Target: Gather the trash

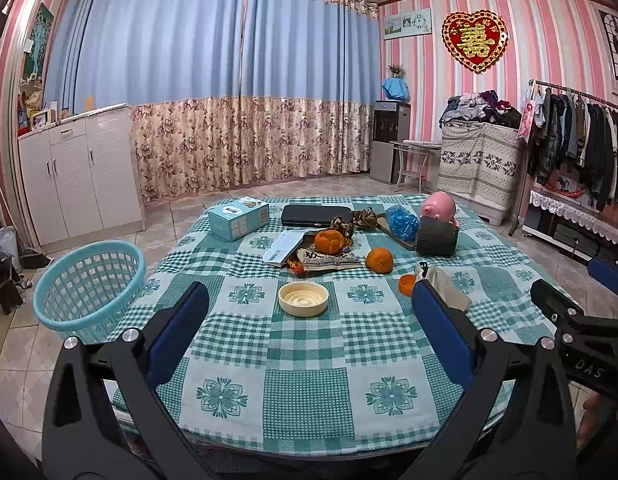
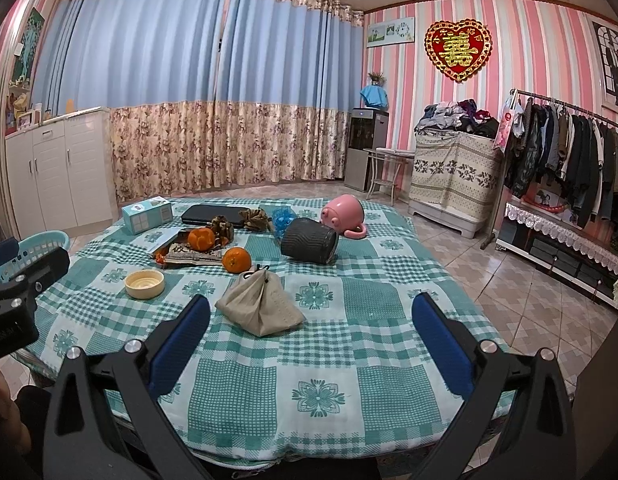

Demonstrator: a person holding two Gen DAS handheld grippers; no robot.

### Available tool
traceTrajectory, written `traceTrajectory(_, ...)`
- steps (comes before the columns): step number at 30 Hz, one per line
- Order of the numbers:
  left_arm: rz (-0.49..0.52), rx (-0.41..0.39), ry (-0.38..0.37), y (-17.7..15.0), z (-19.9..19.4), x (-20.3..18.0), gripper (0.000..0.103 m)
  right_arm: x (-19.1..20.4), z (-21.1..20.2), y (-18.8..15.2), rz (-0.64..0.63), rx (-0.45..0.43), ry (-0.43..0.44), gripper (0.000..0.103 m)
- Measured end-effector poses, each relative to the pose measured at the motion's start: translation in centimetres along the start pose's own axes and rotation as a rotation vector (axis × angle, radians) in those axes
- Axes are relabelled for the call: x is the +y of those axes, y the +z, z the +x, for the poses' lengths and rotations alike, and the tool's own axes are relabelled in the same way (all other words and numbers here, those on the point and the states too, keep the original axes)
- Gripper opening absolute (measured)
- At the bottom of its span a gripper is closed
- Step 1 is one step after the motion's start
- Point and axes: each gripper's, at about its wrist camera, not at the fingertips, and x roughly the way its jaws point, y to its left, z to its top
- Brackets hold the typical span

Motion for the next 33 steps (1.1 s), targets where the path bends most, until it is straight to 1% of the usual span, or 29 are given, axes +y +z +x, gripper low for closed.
traceTrajectory(4, -0.005, 0.002, 0.000, 0.0, 0.1, 0.1, 0.098, 0.0, 0.2, -0.1, 0.002, 0.001, 0.000, 0.099)
traceTrajectory(8, -0.014, 0.011, 0.014, -0.3, 0.9, 0.6, 0.098, -0.3, 1.0, -0.5, 0.005, 0.022, -0.012, 0.099)
traceTrajectory(11, -0.011, 0.025, 0.032, -0.5, 2.2, 0.9, 0.098, -0.6, 1.9, -0.4, 0.000, 0.030, -0.027, 0.099)
traceTrajectory(13, -0.017, 0.031, 0.032, -0.4, 2.9, 1.2, 0.098, -0.6, 2.7, -0.2, -0.011, 0.032, -0.036, 0.099)
traceTrajectory(18, -0.023, 0.037, 0.021, 0.2, 4.6, 1.9, 0.098, -0.6, 4.9, 0.1, -0.012, 0.056, -0.005, 0.099)
traceTrajectory(20, -0.029, 0.047, 0.020, 0.4, 5.7, 2.2, 0.098, -0.7, 5.3, 0.2, -0.007, 0.042, -0.006, 0.099)
traceTrajectory(22, -0.025, 0.058, 0.019, 0.5, 6.7, 2.3, 0.098, -0.7, 5.9, 0.3, -0.012, 0.049, -0.019, 0.099)
traceTrajectory(26, -0.023, 0.111, 0.002, 0.4, 9.5, 2.1, 0.098, -1.2, 7.6, 0.4, -0.007, 0.118, -0.056, 0.099)
traceTrajectory(28, -0.031, 0.134, 0.001, 0.4, 10.9, 2.0, 0.098, -1.5, 8.3, 0.5, -0.003, 0.129, -0.045, 0.099)
traceTrajectory(31, -0.048, 0.191, -0.045, 0.2, 13.1, 1.9, 0.098, -1.6, 9.2, 0.6, -0.009, 0.137, -0.068, 0.099)
traceTrajectory(33, -0.040, 0.217, -0.035, 0.0, 14.8, 1.6, 0.098, -1.8, 9.8, 0.6, 0.000, 0.152, -0.067, 0.099)
